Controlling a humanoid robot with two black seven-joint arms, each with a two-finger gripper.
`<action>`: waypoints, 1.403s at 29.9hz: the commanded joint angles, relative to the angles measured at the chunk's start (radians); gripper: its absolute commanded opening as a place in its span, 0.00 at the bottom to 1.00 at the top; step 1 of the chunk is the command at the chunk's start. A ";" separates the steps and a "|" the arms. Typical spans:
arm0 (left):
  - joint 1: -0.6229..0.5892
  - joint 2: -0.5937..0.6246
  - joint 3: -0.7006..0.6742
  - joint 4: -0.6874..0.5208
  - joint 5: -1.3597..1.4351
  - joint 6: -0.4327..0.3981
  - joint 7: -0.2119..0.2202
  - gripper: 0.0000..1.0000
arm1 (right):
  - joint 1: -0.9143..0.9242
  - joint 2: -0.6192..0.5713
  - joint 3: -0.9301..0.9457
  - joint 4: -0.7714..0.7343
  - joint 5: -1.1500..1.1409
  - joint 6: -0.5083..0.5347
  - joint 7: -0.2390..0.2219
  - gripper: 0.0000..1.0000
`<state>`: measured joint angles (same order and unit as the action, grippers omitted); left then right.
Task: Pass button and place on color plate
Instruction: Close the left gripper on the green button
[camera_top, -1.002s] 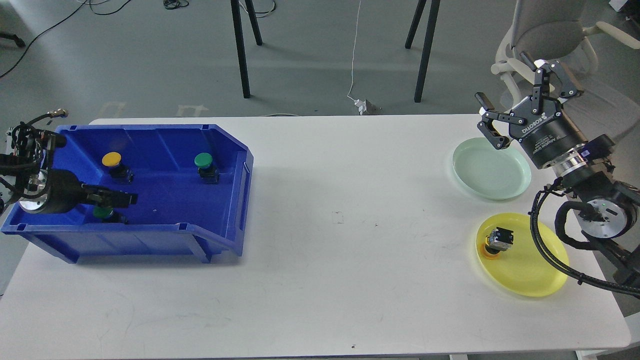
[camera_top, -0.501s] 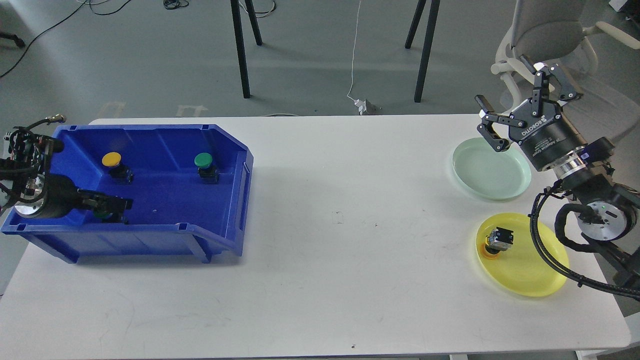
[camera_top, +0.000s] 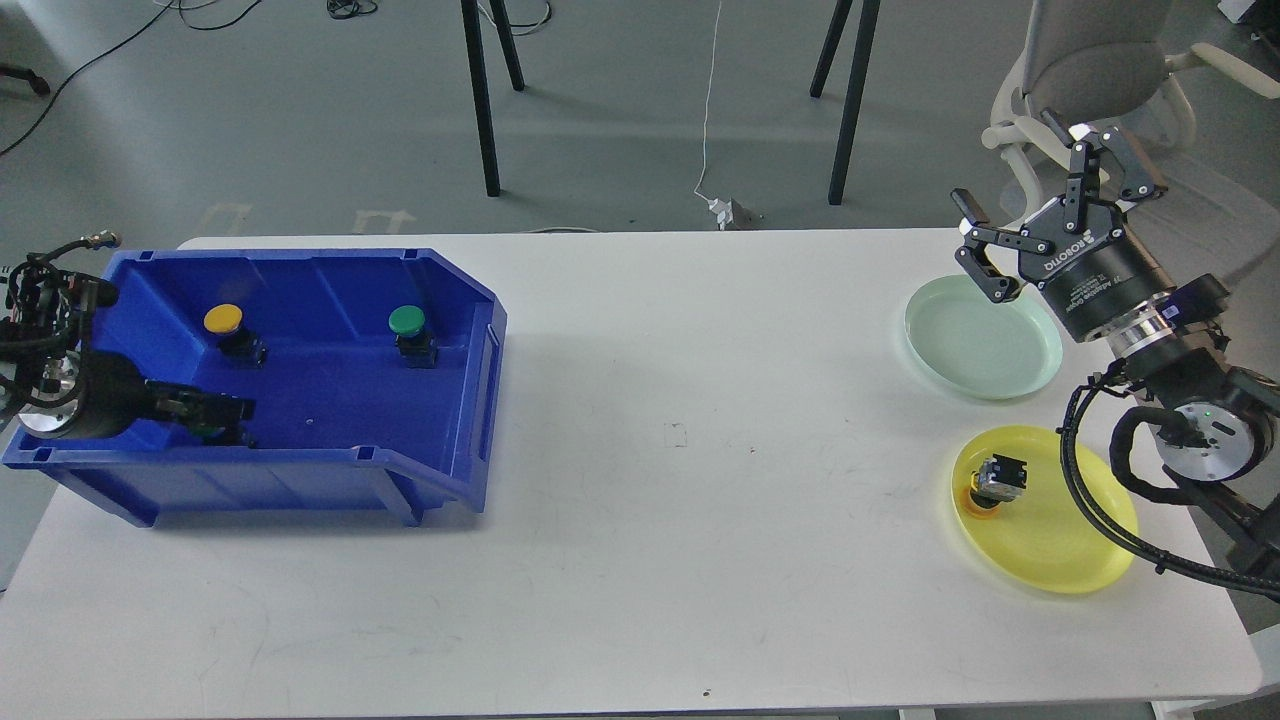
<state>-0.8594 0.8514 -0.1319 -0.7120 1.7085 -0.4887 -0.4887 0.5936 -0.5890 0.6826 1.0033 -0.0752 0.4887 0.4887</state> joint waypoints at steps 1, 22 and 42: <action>0.000 0.000 0.000 0.000 0.000 0.000 0.000 0.88 | 0.000 0.000 0.000 0.000 0.000 0.000 0.000 0.96; -0.003 0.000 0.057 0.002 -0.001 0.000 0.000 0.87 | -0.006 0.000 0.003 0.000 0.000 0.000 0.000 0.96; -0.009 -0.002 0.055 0.003 -0.001 0.000 0.000 0.81 | -0.014 0.000 0.003 0.001 0.000 0.000 0.000 0.96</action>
<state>-0.8681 0.8498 -0.0771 -0.7087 1.7066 -0.4887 -0.4887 0.5814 -0.5890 0.6869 1.0049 -0.0751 0.4887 0.4887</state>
